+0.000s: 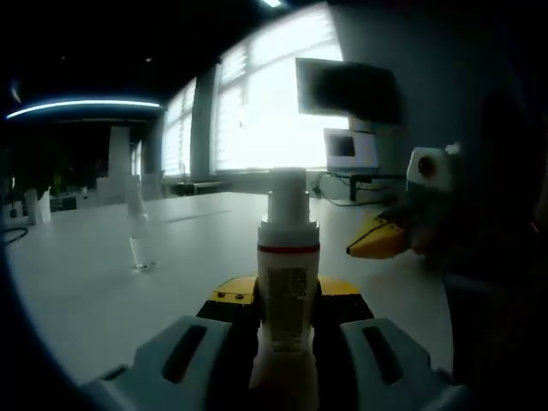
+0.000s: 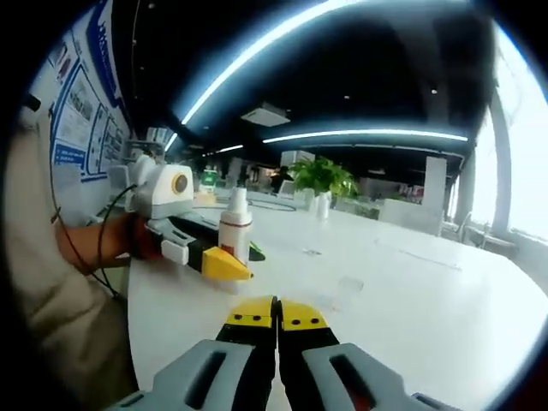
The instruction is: Clamp pump bottle remove cover press pump head put on cover
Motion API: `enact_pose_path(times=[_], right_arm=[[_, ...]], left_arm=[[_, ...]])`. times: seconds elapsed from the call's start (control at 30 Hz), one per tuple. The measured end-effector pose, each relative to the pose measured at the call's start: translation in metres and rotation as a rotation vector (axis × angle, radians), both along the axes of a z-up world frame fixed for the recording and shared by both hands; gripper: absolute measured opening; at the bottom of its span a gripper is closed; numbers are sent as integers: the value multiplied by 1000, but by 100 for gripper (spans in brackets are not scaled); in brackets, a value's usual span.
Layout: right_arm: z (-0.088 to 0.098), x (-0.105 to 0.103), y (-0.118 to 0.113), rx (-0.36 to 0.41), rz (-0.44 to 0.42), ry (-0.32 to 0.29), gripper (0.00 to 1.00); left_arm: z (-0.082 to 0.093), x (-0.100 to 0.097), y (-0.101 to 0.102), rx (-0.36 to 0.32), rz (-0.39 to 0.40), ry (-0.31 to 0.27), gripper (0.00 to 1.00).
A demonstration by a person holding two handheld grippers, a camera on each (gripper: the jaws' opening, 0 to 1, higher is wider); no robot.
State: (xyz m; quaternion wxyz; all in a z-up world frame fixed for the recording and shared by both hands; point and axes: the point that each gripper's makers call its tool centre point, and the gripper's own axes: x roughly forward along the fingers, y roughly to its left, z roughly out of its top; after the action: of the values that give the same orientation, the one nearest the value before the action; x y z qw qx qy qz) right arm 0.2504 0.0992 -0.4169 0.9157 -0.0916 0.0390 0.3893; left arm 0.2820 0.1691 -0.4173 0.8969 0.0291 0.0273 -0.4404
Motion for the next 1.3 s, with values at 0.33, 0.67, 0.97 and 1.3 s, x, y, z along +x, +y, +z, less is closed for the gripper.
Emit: enact_pose_path(times=[0.33, 0.67, 0.97, 1.3], right_arm=[[-5, -6, 0, 18, 20, 10, 0], [-1, -8, -2, 39, 44, -28, 0], [-1, -8, -2, 34, 46, -40, 0], [1, -6, -6, 68, 50, -30, 0]], left_arm=[[0, -1, -1, 3, 2, -5, 14], [0, -1, -1, 8, 3, -8, 14], [-1, 0, 0, 16, 7, -12, 15], [-1, -1, -1, 19, 4, -12, 15]])
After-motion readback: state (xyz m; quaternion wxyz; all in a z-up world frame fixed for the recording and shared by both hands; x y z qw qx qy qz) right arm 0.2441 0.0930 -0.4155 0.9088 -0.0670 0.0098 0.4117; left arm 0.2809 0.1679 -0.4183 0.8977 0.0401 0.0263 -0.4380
